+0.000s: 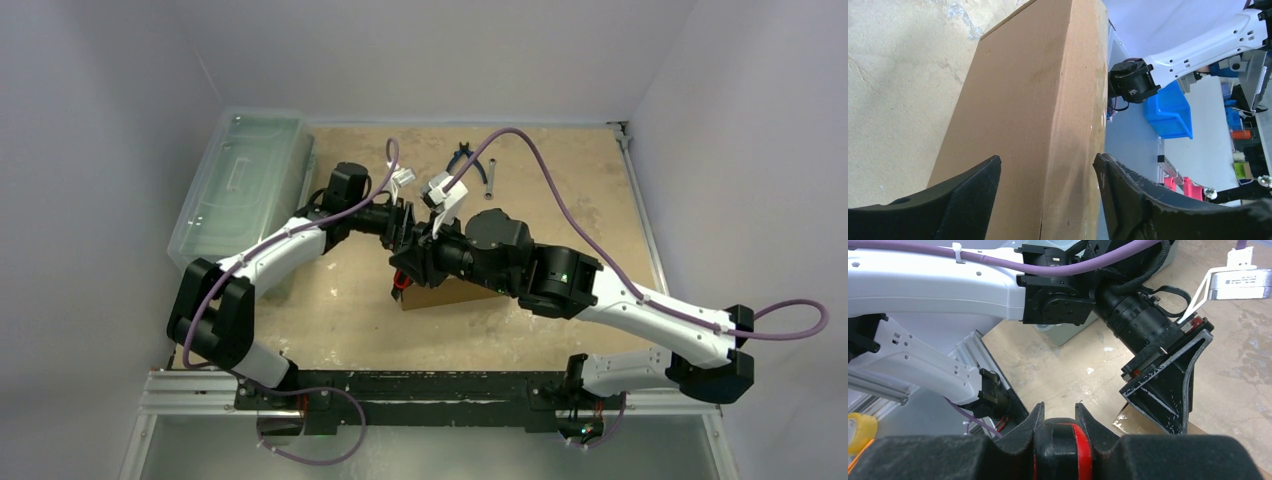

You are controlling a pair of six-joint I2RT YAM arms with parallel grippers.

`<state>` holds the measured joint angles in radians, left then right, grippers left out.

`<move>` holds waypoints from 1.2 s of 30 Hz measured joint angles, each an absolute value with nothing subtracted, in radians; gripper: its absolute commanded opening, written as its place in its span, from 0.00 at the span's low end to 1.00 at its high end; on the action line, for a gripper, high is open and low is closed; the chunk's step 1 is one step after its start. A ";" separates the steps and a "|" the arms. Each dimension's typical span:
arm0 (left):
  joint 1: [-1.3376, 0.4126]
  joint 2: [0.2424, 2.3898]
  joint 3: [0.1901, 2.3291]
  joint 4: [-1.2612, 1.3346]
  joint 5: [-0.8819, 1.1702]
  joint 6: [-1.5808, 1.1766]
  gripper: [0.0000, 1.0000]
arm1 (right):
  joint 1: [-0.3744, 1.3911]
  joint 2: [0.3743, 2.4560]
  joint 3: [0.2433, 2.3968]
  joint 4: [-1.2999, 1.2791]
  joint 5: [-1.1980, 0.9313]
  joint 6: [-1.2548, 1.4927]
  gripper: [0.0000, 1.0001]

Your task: Unpack the express box

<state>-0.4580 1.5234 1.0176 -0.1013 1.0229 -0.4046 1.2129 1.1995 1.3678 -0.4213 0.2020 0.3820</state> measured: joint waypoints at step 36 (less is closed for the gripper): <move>-0.453 1.586 1.028 -0.072 1.070 -0.427 0.41 | 1.399 1.398 1.437 -0.393 0.968 0.493 0.00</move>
